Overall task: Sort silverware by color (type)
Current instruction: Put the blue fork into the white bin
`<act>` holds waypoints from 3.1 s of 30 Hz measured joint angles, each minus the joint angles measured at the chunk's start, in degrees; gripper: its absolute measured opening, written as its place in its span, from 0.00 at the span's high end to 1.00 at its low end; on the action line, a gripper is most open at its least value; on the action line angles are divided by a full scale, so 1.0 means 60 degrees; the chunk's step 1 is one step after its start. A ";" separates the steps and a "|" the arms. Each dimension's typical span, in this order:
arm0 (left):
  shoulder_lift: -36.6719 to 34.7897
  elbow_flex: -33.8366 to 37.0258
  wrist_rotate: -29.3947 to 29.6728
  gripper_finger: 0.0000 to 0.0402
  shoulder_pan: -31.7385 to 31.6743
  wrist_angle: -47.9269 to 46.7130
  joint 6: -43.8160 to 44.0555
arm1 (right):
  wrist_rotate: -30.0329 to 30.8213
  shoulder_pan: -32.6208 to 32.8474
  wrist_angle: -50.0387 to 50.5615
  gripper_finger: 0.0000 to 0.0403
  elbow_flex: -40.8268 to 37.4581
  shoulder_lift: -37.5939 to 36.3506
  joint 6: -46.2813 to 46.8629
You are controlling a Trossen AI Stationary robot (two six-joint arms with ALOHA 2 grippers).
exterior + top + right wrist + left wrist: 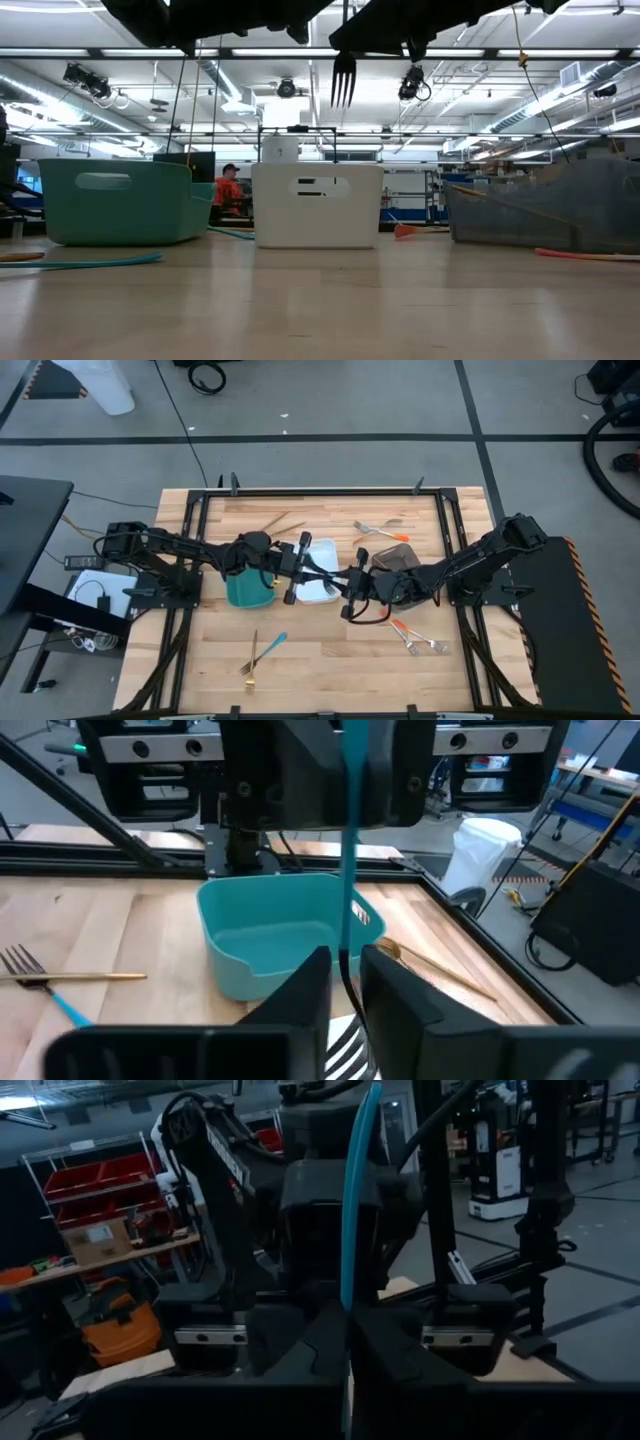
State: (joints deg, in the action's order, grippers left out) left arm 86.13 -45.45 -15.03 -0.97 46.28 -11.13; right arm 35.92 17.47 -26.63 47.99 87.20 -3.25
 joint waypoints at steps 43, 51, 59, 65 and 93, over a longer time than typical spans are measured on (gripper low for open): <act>-0.2456 -0.0015 0.3078 0.62 0.0656 -1.0205 0.3041 | -0.2220 -0.1596 0.2974 0.97 0.0597 -0.0022 0.2017; -0.3306 0.0000 0.3067 0.62 0.1384 -1.0819 0.3287 | -0.2507 -0.1801 0.3597 0.97 0.0884 0.0017 0.2018; -0.3525 -0.0004 0.3071 0.62 0.1602 -1.1524 0.3804 | -0.2860 -0.1953 0.5193 0.97 0.2530 0.1146 0.1694; -0.3559 -0.0004 0.3071 0.62 0.1814 -1.2396 0.4391 | -0.3379 -0.2227 0.6687 0.97 0.3770 0.2135 0.1724; -0.4507 0.1147 0.5820 0.62 0.3550 -1.1698 0.3846 | -0.6610 -0.3701 1.0411 0.95 0.5334 0.3789 0.2348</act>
State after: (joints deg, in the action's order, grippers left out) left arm 59.09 -38.57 19.89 20.33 -23.90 11.95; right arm -3.74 -4.73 35.83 79.99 109.93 10.84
